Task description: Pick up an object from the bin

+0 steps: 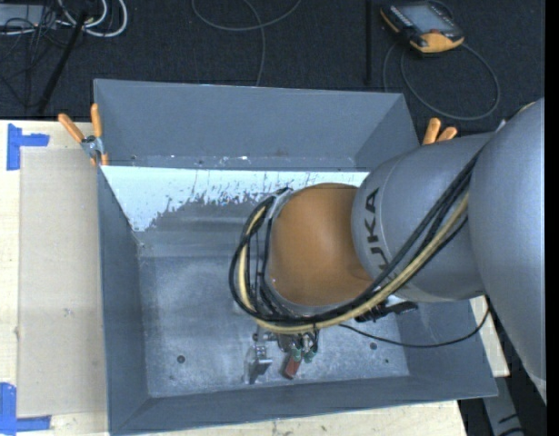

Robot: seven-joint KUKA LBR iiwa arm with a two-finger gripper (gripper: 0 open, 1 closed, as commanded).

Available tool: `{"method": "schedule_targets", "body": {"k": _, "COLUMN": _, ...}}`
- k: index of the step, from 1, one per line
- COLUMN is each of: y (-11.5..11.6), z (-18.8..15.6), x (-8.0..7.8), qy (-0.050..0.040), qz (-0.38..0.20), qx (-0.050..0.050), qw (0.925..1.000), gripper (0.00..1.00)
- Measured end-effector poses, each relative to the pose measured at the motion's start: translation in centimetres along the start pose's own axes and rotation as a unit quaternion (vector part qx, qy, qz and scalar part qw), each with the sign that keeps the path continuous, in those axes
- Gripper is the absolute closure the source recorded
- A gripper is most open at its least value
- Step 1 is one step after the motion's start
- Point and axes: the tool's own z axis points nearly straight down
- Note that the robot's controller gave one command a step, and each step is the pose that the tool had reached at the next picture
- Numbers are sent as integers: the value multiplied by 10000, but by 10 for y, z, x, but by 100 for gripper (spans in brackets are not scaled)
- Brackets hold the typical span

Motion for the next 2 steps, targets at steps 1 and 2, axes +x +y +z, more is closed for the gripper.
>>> {"method": "schedule_targets", "body": {"k": 1, "y": -19, "z": 15, "x": -10, "qy": -18, "qz": -414, "qx": -10, "qw": 9991, "gripper": 0}}
{"method": "schedule_targets", "body": {"k": 2, "y": -71, "z": 15, "x": -8, "qy": 9, "qz": -621, "qx": 7, "qw": 9981, "gripper": 0}}
